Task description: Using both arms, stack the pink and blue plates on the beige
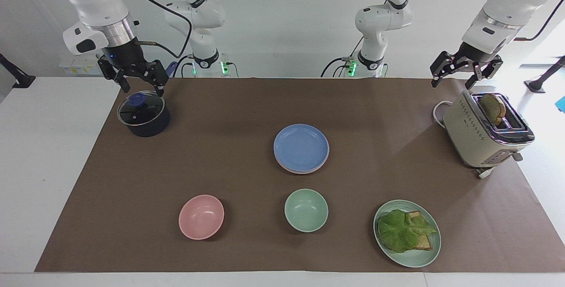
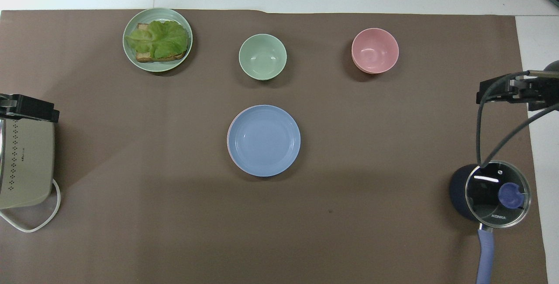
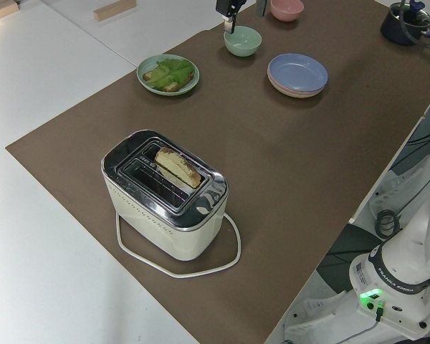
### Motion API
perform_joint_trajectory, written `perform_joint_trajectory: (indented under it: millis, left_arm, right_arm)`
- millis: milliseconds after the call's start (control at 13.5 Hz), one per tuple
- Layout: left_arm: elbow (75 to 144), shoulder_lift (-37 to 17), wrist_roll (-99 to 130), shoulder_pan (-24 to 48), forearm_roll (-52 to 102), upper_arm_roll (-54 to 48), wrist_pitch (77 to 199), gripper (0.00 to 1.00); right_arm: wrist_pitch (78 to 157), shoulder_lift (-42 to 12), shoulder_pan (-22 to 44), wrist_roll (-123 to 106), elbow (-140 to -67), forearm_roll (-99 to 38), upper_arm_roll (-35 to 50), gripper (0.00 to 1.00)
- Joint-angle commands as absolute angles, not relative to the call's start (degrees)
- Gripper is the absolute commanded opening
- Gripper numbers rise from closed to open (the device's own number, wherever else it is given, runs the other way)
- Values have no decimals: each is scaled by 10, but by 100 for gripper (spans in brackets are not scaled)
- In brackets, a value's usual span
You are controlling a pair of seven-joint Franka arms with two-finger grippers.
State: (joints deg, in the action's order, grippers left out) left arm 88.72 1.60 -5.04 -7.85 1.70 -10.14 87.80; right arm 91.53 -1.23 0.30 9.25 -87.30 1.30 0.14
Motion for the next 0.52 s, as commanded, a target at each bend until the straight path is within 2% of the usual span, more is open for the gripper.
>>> perform_joint_trajectory:
  millis: [0, 443]
  left_arm:
    - [883, 18, -57, -79, 7, -103, 867, 100]
    - [882, 18, -57, -80, 7, -103, 867, 100]
  right_arm:
    - [904, -7, -9, 74, -877, 9, 9, 100]
    - [900, 3, -8, 54, -890, 8, 9, 100]
